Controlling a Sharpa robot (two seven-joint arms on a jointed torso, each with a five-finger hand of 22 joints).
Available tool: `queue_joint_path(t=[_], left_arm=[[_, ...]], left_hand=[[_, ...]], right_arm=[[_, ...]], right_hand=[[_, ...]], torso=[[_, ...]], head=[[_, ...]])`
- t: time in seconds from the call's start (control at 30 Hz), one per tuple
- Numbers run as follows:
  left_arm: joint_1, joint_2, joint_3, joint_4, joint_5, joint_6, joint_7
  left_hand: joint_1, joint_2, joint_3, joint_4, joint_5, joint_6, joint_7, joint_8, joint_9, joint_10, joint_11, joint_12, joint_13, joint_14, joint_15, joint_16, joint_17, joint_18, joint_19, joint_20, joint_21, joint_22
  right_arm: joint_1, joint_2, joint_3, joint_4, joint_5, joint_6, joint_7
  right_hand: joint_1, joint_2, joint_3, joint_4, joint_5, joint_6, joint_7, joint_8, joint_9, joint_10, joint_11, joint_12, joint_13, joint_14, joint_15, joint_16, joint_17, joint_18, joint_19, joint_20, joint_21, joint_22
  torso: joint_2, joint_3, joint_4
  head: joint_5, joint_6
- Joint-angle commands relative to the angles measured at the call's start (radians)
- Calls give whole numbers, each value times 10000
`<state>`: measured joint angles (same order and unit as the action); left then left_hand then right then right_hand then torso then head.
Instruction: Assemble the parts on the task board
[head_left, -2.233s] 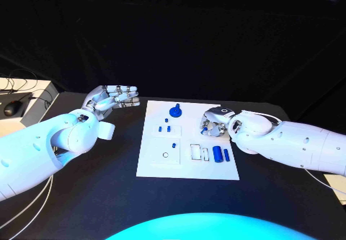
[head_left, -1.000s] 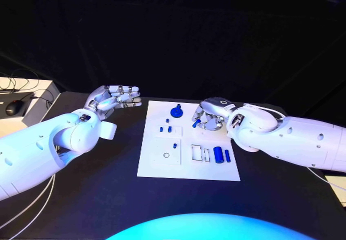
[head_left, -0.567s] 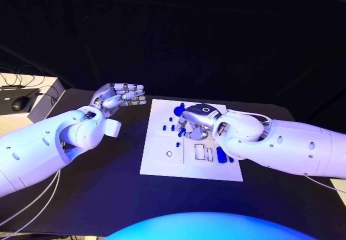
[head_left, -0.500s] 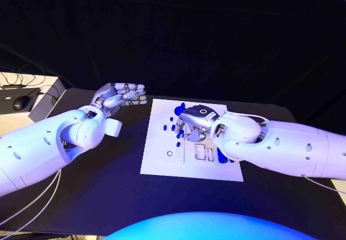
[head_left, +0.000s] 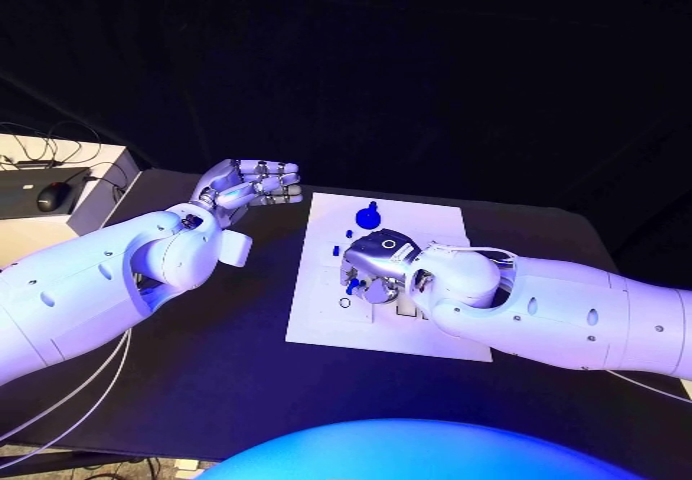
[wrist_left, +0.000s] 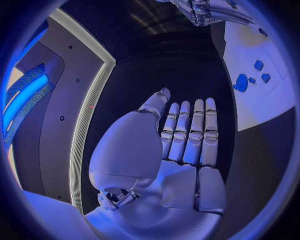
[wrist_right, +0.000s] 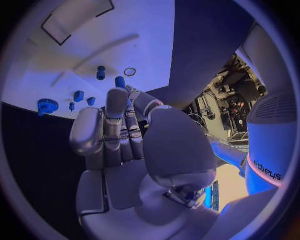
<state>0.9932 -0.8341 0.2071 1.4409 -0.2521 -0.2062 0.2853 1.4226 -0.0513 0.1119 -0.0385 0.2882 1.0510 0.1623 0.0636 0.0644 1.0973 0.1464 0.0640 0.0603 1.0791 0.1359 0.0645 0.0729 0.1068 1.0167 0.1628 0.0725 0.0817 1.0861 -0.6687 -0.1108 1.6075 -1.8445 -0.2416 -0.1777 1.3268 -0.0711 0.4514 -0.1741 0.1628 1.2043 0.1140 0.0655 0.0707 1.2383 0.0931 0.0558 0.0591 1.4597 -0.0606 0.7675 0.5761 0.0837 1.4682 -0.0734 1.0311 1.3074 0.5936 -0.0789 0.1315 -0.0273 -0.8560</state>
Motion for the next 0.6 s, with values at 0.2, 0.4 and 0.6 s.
queue_joint_path(t=[0.2,0.4,0.6], left_arm=[[-6,15,7,35,47,148,58],[-5,9,7,36,47,147,56],[-5,-2,7,35,47,147,53]], left_hand=[[82,44,-1,29,24,3,55,-1,-11,-48,-6,-14,-10,-35,-6,56,-11,-130,84,0,62,-9],[82,44,-1,29,24,3,55,-1,-11,-48,-6,-14,-10,-35,-6,56,-11,-130,84,0,62,-9],[82,44,-1,29,24,3,55,-1,-11,-48,-6,-14,-10,-35,-6,56,-11,-130,84,0,62,-9]], right_arm=[[-211,67,-26,62,-410,334,-98],[-309,68,-31,141,-416,304,-98],[-367,82,-32,219,-421,282,-92]], right_hand=[[299,431,1,-52,38,57,16,-8,-6,1384,-642,49,46,-41,7,46,15,-45,660,-81,30,1413],[287,441,8,-73,33,56,17,-10,-6,1386,-643,50,46,-41,8,45,22,-45,663,-81,36,1415],[287,441,8,-73,33,56,17,-10,-6,1386,-643,50,46,-41,8,45,22,-45,663,-81,36,1415]], torso=[[6,9,-5],[1,6,-10],[1,1,-8]], head=[[71,-69],[83,-100],[98,-127]])
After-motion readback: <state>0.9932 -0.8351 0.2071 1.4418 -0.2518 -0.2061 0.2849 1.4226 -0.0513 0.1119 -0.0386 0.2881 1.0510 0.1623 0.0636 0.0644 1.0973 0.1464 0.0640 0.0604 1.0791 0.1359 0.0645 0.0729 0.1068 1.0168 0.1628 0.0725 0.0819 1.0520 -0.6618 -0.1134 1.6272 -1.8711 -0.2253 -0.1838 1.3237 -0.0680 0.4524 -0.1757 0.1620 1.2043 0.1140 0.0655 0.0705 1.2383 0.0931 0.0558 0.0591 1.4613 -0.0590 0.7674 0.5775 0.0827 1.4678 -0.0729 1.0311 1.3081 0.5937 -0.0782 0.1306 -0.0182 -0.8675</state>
